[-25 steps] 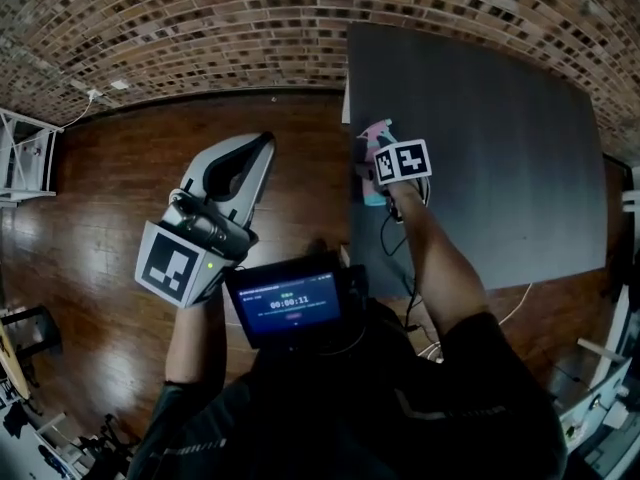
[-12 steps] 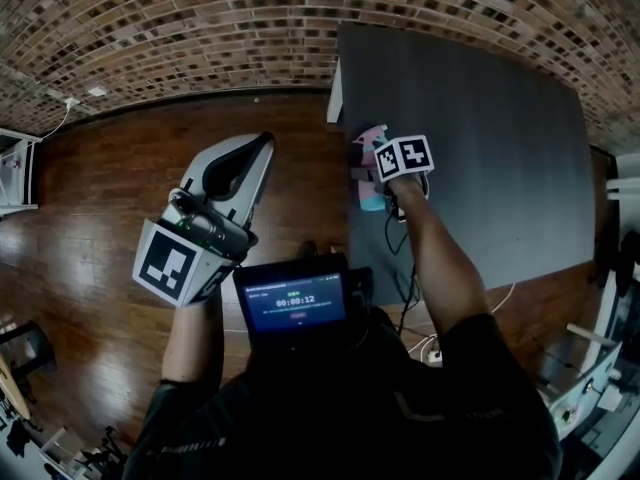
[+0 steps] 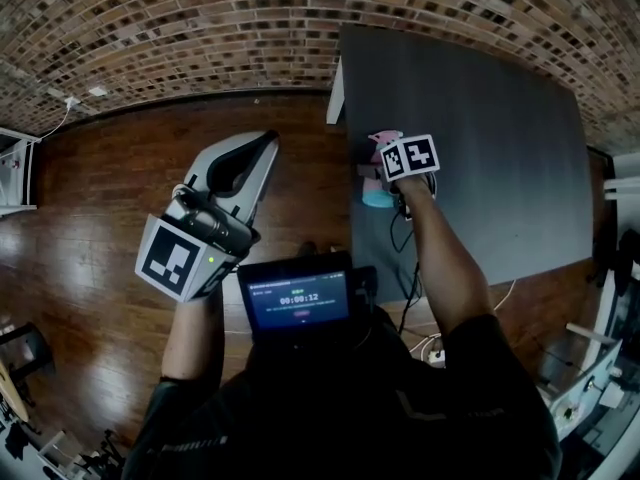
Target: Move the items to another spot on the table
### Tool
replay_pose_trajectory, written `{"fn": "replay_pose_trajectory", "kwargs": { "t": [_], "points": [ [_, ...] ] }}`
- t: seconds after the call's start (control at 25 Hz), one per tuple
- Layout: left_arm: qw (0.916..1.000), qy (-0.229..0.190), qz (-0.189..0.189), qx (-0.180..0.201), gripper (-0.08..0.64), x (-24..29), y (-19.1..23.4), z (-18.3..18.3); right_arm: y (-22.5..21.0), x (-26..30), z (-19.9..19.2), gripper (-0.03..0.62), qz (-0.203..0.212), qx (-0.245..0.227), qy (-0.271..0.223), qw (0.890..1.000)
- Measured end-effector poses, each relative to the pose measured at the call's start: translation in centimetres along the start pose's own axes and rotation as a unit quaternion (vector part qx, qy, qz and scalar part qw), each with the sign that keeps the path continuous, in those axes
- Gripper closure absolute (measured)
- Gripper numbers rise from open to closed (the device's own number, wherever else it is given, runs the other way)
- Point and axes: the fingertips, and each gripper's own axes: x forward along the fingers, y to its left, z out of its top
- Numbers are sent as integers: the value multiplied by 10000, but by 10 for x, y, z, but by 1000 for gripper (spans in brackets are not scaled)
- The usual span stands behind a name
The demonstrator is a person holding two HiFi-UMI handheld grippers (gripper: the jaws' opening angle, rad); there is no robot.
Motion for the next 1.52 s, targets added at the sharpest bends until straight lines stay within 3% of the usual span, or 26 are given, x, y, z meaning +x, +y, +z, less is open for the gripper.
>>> {"fn": "replay_pose_trajectory", "kwargs": {
  "t": [0.28,0.56,0.72,1.0,1.28,1.36,1.52],
  "points": [
    [9996,-157,-225,37,563,5,-24,14,-1,-46,-6,132,15,-269,-574,9980],
    [9960,-266,-814,269,563,11,-64,38,29,-140,-15,164,151,-524,-1824,9817],
    [9940,-262,-1018,302,563,17,-108,41,32,-201,-35,329,-40,-701,-2564,9640],
    [9922,-327,-1086,520,563,15,-193,66,55,-311,-87,536,296,-1173,-3785,9177],
    [9923,-373,-1011,612,563,-4,-288,77,51,-372,-177,537,233,-1456,-4155,8976],
    [9917,-378,-1053,626,563,-10,-317,73,48,-386,-202,591,149,-1461,-4338,8890],
    [9922,-417,-1063,509,563,-16,-367,70,40,-413,-246,592,134,-1480,-4575,8767]
  ]
}}
